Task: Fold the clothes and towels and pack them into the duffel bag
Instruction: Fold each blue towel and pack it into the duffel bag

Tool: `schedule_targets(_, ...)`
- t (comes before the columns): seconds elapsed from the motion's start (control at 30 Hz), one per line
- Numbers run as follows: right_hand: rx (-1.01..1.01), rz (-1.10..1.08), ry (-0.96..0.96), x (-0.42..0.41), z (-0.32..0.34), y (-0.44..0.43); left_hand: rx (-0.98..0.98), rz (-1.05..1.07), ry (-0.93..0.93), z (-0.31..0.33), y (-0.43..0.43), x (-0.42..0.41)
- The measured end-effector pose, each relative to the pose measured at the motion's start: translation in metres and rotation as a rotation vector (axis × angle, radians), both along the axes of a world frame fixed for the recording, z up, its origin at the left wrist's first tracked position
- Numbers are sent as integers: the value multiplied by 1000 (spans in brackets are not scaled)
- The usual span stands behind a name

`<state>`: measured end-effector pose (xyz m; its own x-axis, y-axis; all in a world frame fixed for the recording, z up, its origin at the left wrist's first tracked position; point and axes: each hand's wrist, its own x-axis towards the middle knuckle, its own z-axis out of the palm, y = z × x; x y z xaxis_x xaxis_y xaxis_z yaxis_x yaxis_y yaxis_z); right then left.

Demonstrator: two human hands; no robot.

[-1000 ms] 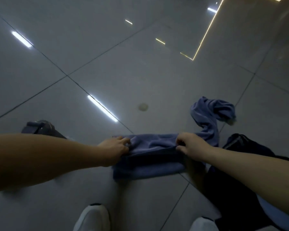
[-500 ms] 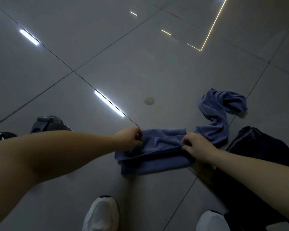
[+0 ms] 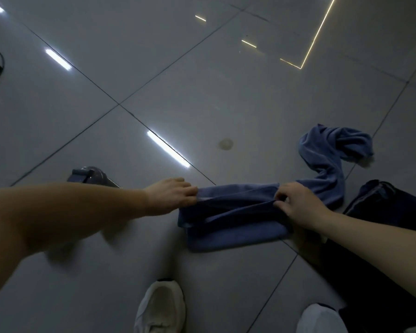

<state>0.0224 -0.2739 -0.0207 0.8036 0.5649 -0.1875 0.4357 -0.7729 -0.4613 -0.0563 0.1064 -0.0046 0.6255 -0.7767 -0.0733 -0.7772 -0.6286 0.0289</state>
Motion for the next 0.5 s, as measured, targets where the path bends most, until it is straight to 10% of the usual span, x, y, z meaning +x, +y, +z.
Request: schedule_targets(0.5,-21,201,-87,-1,-15,1,26,101,83,-37,-22,-48)
